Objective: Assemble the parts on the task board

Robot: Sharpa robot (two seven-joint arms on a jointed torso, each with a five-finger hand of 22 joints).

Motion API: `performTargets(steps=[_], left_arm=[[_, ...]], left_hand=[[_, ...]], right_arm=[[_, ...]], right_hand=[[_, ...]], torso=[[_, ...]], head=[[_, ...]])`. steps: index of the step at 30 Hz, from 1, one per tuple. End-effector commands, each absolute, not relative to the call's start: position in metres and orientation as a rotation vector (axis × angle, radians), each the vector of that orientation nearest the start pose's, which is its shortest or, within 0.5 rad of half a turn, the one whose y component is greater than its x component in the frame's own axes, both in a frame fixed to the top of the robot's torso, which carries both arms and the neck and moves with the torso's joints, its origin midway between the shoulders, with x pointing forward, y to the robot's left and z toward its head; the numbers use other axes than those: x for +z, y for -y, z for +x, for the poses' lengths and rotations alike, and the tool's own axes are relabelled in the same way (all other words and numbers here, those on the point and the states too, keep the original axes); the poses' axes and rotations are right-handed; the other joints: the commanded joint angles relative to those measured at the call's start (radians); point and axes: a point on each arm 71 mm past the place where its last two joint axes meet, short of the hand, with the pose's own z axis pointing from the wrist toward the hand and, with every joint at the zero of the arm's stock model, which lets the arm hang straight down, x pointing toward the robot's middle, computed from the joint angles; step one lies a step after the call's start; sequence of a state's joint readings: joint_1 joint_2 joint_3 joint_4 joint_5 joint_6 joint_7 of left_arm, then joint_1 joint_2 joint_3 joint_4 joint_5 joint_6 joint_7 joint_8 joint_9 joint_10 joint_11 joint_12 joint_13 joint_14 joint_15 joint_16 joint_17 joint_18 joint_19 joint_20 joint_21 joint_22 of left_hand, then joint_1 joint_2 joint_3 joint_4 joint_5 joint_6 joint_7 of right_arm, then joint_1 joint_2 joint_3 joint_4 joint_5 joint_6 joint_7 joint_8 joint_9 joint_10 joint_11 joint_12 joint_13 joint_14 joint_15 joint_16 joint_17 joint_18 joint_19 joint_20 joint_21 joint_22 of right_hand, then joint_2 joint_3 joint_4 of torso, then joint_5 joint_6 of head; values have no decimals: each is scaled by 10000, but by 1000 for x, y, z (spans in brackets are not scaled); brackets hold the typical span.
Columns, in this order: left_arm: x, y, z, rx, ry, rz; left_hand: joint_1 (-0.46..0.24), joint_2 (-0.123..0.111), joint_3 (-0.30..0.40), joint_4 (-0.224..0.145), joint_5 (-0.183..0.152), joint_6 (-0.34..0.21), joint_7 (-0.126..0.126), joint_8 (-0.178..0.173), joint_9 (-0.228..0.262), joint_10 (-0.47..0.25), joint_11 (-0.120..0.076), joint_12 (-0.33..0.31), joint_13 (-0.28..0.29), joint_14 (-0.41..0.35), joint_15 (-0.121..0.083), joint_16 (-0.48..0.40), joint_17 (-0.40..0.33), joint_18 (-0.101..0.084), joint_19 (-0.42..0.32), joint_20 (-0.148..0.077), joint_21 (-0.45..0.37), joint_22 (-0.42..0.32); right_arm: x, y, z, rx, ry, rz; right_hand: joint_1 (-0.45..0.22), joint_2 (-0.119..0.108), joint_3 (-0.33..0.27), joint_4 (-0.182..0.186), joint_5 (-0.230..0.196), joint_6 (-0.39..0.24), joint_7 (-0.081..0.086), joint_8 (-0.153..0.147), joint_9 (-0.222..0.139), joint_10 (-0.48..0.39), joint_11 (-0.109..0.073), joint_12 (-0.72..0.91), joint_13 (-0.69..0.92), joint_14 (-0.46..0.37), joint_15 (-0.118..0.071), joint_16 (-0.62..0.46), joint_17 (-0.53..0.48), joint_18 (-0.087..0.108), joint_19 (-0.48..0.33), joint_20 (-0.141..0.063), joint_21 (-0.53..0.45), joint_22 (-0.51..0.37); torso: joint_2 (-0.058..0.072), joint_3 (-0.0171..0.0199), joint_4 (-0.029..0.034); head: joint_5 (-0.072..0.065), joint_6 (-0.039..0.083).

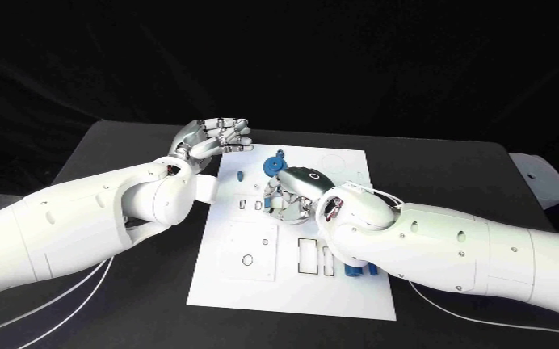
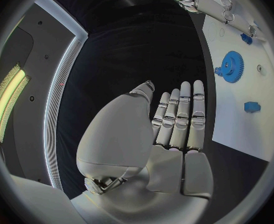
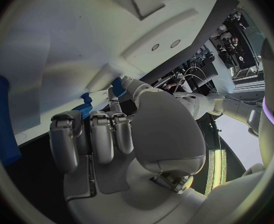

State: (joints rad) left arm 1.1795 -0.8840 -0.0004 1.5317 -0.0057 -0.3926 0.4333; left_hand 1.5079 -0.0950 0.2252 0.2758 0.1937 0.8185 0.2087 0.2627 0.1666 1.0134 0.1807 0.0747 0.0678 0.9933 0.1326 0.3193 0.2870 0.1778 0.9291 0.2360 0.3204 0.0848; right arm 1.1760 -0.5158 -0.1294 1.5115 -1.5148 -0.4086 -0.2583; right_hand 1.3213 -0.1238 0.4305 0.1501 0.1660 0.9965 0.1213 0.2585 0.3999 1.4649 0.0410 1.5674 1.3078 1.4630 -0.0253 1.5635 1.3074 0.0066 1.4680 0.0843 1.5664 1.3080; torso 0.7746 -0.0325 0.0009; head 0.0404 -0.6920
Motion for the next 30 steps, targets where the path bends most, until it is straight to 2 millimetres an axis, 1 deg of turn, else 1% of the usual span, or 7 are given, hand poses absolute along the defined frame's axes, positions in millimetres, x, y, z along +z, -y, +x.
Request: performTargets(steps=[1, 12, 22, 24, 27, 29, 30], left_arm=[[-169, -231, 491, -15011, -13041, -11213], [-169, -233, 491, -14987, -13054, -11230], [-169, -233, 491, -14983, -13071, -11239], [-169, -233, 491, -14977, -13070, -11241], [-169, -233, 491, -14978, -13073, -11242], [-169, -233, 491, -14982, -13080, -11242], [-169, -233, 491, -14985, -13087, -11241]], left_hand=[[-24, -116, 89, 0, -56, -13, 277, -57, -9, 51, 16, -49, 1, -101, 7, -56, 16, 46, -30, 60, -49, -13], [-27, -119, 94, 1, -57, -12, 278, -58, -9, 52, 17, -50, 1, -105, 8, -60, 18, 46, -34, 62, -51, -15], [-27, -119, 94, 1, -57, -12, 278, -58, -9, 52, 17, -50, 1, -105, 8, -60, 18, 46, -34, 62, -51, -15], [-33, -128, 101, 3, -59, -15, 279, -62, -11, 48, 19, -54, 0, -114, 11, -69, 22, 46, -42, 66, -55, -19], [-33, -128, 101, 3, -59, -15, 279, -62, -11, 48, 19, -54, 0, -114, 11, -69, 22, 46, -42, 66, -55, -19], [-33, -128, 101, 3, -59, -15, 279, -62, -11, 48, 19, -54, 0, -114, 11, -69, 22, 46, -42, 66, -55, -19], [-33, -128, 101, 3, -59, -15, 279, -62, -11, 48, 19, -54, 0, -114, 11, -69, 22, 46, -42, 66, -55, -19]], right_arm=[[-217, 45, 447, 7784, -16859, -2910], [-217, 46, 448, 7688, -16786, -2886], [-215, 46, 448, 7778, -16581, -2820], [-215, 46, 448, 7796, -16492, -2815], [-213, 46, 447, 7788, -16300, -2837], [-212, 46, 447, 7812, -16080, -2770], [-210, 47, 447, 7849, -15888, -2688]], right_hand=[[-131, -5, 24, 33, -34, -40, -36, 51, 246, 1008, -21, -15, 2571, 1008, -40, -6, 2300, -62, 1019, -73, 30, 2615], [-524, -339, -53, 147, -88, -530, 186, -141, 142, 807, 173, -205, 2350, 992, 119, -27, 2224, -47, 986, 50, -22, 2573], [-874, -617, -329, 362, -248, -867, 324, -304, 49, 663, 309, -335, 2201, 978, 244, -43, 2164, -40, 972, 175, -45, 2555], [-1022, -758, -561, 493, -307, -1102, 383, -439, -9, 582, 362, -406, 2121, 972, 289, -50, 2139, -29, 949, 218, -83, 2525], [-1135, -854, -877, 676, -348, -1306, 443, -574, -63, 549, 419, -433, 2090, 970, 340, -52, 2135, -28, 947, 267, -87, 2523], [-1116, -835, -1198, 858, -514, -1380, 483, -651, -92, 507, 459, -467, 2048, 967, 379, -55, 2120, -21, 931, 309, -113, 2503], [-992, -783, -1544, 1014, -541, -1404, 510, -696, -110, 479, 477, -489, 2022, 964, 406, -59, 2110, -17, 924, 333, -125, 2495]], torso=[[0, -2, 2], [0, -2, 4], [1, -6, 15], [0, -4, 8], [1, -4, 4], [5, -3, 4], [6, -1, 9]], head=[[-4, -7], [-9, -19], [-31, -8], [-27, -9], [-29, -21], [-34, -18], [-36, -15]])
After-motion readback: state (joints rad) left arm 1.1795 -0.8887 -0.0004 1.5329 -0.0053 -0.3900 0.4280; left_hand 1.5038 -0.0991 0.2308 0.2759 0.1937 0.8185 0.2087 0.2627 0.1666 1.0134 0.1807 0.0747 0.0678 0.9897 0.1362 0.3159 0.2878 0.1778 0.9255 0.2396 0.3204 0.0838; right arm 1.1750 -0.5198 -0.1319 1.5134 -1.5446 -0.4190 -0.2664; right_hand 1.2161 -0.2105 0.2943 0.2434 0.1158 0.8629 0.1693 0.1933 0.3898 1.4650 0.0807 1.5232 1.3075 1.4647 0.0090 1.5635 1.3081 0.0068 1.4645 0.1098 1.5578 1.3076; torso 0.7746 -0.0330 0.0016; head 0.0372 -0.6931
